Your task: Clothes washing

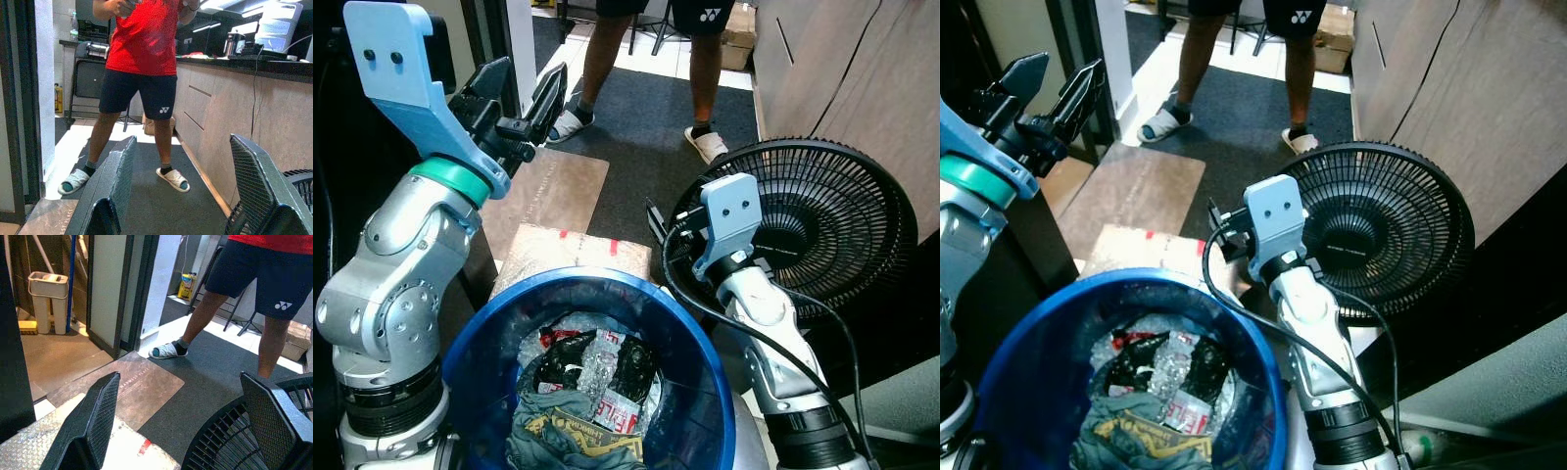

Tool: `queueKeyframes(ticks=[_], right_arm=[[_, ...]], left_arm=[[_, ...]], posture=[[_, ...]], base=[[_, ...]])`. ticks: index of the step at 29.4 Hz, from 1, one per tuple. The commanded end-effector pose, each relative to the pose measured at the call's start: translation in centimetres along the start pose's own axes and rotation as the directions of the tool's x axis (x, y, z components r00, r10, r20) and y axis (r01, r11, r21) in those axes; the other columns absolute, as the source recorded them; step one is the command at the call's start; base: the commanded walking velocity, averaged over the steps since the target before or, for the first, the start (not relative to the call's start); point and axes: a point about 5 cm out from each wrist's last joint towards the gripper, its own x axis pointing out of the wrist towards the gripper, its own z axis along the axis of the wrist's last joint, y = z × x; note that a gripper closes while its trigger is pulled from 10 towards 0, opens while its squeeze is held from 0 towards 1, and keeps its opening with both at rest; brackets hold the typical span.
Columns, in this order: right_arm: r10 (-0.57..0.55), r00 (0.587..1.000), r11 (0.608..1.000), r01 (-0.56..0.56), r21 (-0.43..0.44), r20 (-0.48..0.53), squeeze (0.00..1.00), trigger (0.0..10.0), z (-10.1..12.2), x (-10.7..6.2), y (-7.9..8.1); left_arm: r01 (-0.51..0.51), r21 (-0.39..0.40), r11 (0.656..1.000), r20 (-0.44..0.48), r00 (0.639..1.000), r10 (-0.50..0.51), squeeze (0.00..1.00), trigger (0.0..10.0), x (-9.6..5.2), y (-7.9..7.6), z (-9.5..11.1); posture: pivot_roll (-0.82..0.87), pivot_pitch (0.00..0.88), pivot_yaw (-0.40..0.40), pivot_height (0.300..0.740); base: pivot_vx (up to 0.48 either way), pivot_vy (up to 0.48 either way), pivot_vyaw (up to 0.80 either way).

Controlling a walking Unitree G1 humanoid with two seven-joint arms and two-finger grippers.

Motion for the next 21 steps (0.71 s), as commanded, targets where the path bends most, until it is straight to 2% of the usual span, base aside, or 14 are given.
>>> queueKeyframes(ticks=[1, 21], right_arm=[[-0.016, 1.000, 1.000, 0.016, 0.008, -0.022, 0.00, 10.0, -0.62, -0.17, -0.28], [-0.023, 0.999, 1.000, 0.023, 0.005, -0.024, 0.00, 10.0, -0.63, -0.11, -0.43]], left_arm=[[0.005, -0.002, 1.000, -0.001, 1.000, -0.005, 0.00, 10.0, -0.06, -0.17, -0.21], [0.004, -0.009, 1.000, -0.006, 1.000, -0.004, 0.00, 10.0, 0.07, -0.17, -0.38]], posture=[[0.17, 0.094, -0.033, 0.435], [0.17, 0.096, -0.032, 0.490]], base=[[0.000, 0.000, 0.00], [0.000, 0.000, 0.00]])
